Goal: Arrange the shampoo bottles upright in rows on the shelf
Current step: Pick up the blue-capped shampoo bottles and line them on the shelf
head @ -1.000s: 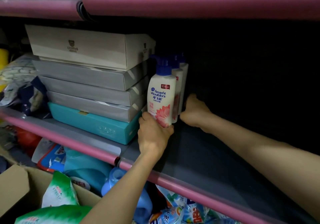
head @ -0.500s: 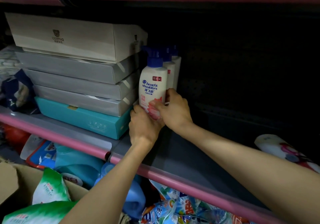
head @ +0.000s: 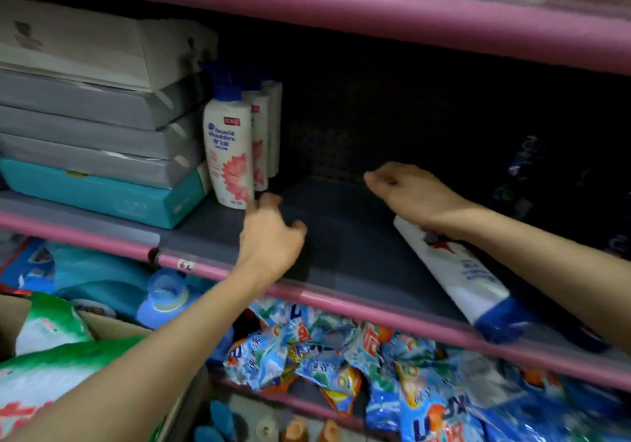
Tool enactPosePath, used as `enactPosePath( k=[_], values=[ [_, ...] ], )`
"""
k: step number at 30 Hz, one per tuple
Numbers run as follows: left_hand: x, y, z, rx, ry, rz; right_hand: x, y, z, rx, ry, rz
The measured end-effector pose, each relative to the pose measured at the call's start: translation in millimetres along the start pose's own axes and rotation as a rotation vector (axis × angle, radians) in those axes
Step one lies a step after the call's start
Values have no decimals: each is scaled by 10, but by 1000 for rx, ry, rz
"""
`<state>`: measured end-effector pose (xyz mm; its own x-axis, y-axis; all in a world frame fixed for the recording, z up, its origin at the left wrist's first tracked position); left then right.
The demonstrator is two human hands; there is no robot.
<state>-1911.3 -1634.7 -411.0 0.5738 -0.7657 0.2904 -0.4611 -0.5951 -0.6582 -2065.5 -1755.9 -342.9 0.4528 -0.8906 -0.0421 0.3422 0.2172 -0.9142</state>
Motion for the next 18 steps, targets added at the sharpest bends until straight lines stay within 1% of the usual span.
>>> enactPosePath(
  k=[4, 5, 7, 8, 10, 12, 16, 18],
  values=[
    [-584, 538, -748, 26, 445, 326, -296, -95, -684, -186, 184, 60],
    [-736, 673, -885, 39, 525, 403, -355, -64, -825, -242, 219, 98],
    [-986, 905, -1086, 76, 620, 527, -478, 32, -1023, -352, 226, 195],
    [-1077, 991, -1153, 94, 644, 565, -534, 82, -1090, -387, 220, 228],
    [-1189, 1083, -1251, 111, 646, 589, -620, 116, -1213, -377, 245, 203],
    [-1230, 1111, -1276, 134, 616, 582, -660, 122, -1278, -290, 289, 159],
    [-1304, 1120, -1302, 278, 612, 552, -723, 125, -1272, -98, 320, 186],
    [-1320, 1076, -1311, 278, 582, 496, -740, 73, -1223, -4, 327, 195]
  ],
)
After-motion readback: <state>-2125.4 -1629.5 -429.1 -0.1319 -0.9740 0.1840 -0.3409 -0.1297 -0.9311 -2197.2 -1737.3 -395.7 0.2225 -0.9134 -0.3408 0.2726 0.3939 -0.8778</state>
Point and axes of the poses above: each hand's wrist, its own x-axis towards the middle knuckle, its own y-axis out of the palm, z = x × y, the point moved 6 cm from there along x, towards the middle knuckle, and after that the axes turned 11 degrees about y, right-handed, at the moved point
